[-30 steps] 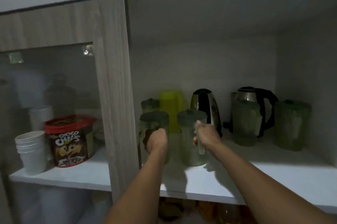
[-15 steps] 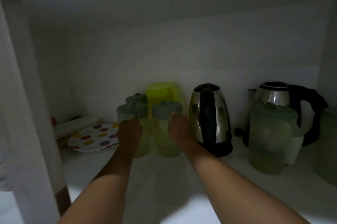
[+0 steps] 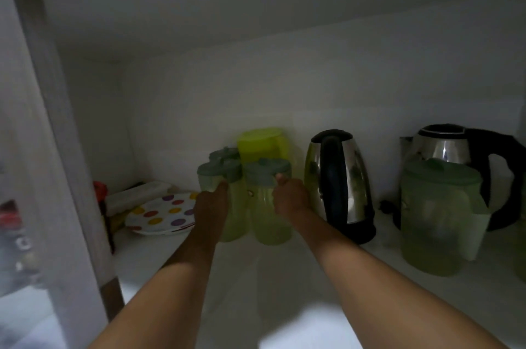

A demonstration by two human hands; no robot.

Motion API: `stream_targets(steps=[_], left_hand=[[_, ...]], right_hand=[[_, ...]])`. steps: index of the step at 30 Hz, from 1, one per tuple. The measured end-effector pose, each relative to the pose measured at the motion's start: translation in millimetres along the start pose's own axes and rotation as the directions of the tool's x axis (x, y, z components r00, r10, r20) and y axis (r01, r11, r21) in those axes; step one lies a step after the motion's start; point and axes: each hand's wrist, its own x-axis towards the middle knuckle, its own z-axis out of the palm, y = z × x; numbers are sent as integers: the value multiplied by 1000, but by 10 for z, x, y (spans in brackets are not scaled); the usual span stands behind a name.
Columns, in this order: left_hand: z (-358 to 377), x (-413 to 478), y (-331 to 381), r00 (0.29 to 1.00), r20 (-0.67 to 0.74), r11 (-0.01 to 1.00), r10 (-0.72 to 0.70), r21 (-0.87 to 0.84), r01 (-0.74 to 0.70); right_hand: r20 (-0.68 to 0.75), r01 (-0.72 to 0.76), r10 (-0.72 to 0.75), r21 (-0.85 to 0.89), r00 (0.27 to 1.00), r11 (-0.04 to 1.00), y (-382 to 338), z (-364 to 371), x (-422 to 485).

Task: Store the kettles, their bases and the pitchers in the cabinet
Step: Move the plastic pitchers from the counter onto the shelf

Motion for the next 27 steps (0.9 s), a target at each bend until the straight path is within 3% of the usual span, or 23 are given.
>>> stream_targets(steps=[6,10,15,23,27], left_hand=[[-39,-222,138,994,-110,984,27,178,-7],[-93,-371,176,976,-194,963,95,265,-41],[-158,-543,277,979,-193,991,62,131,-37],[-449,-1116,425,991,95,986,97,125,-108],[-755,-1646,299,919,347,969,186,93,-231]], right_hand=[[-16,8,-10,-144,1000,990,-33,-43,-50],[-28,11,-16,-151,999,989,-33,-73,-111],[-53,32,-43,-185,998,982,-55,-177,-348],[-343,-102,21,-221,939,970,-296,-510,-1299],[-516,-177,18,-260,856,949,-248,-634,-2182]])
